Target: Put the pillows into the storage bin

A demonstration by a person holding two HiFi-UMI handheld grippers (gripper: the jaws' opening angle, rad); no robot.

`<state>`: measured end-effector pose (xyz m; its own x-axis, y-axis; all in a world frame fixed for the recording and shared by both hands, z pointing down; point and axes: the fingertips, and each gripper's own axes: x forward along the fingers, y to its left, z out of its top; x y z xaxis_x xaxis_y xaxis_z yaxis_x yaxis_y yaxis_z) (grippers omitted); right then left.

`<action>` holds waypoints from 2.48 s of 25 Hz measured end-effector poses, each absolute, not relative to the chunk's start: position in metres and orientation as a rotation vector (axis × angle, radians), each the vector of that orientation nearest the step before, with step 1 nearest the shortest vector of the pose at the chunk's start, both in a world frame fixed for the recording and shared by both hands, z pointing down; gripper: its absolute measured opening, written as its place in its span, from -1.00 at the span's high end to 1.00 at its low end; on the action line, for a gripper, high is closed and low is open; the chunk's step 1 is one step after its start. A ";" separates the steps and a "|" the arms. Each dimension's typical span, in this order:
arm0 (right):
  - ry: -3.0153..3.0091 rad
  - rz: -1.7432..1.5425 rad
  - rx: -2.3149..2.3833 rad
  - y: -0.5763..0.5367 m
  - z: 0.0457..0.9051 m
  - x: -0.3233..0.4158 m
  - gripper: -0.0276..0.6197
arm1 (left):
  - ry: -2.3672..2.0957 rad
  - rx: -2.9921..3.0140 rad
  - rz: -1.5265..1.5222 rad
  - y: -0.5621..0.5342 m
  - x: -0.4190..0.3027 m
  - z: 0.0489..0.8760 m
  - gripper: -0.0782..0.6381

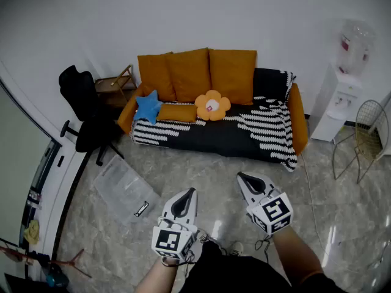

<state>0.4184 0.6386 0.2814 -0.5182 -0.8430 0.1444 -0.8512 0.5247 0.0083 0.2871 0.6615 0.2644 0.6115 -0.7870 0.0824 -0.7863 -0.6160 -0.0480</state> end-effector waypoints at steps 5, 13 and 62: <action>-2.627 0.099 1.464 0.634 0.282 0.416 0.91 | 1.398 -2.832 -0.160 0.658 0.284 0.267 0.76; -2.628 0.130 1.472 0.623 0.288 0.408 0.91 | 1.402 -2.840 -0.163 0.647 0.273 0.274 0.76; -2.691 0.141 1.331 0.356 0.312 0.299 -0.29 | 1.534 -2.861 -0.234 0.414 0.168 0.304 0.07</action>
